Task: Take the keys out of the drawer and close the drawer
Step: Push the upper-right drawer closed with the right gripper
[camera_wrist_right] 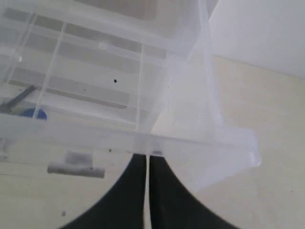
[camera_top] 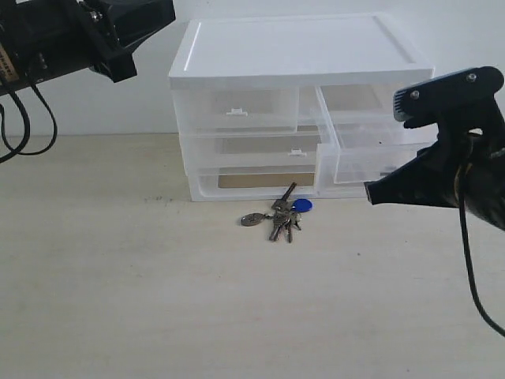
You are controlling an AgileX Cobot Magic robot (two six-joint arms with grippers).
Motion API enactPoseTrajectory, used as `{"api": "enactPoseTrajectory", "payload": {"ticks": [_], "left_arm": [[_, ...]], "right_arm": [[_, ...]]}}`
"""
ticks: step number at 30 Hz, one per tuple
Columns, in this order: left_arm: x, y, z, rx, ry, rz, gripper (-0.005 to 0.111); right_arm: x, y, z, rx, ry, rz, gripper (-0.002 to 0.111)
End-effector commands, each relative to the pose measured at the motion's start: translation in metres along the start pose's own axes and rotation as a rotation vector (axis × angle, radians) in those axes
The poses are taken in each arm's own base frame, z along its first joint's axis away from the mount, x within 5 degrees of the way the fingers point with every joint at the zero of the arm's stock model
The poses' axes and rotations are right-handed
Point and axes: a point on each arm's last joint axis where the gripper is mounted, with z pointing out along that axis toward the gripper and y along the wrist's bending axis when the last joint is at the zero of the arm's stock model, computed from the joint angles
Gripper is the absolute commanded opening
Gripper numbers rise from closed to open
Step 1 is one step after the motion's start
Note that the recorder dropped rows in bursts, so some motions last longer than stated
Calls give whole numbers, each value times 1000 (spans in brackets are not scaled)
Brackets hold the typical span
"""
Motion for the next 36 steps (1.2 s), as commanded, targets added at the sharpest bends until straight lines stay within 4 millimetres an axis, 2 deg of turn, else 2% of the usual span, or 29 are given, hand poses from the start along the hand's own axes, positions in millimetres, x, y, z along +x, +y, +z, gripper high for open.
{"api": "enactPoseTrajectory", "payload": {"ticks": [1,5,9,18,30,36], "left_arm": [[1,0,-1,-3,-9,-7,4],[1,0,-1,-2,-10,-8,4],[1,0,-1,-2,-10,-8,4],[2,0,-1,-4,-10,-2,4],[2,1,-1,-10,-14,8,4],[3,1,-1,-13,-13,14,4]], "right_arm": [[-11,-2,1,-12,-24,2,0],[-17,5,1,-89,-28,9,0],[-26,3,4,-50,-53,13,0],[-33,-3,32,-34,-16,-10,0],[-54,11,64,-24,-32,-51,0],[-66,15,73,-22,-55,-81,0]]}}
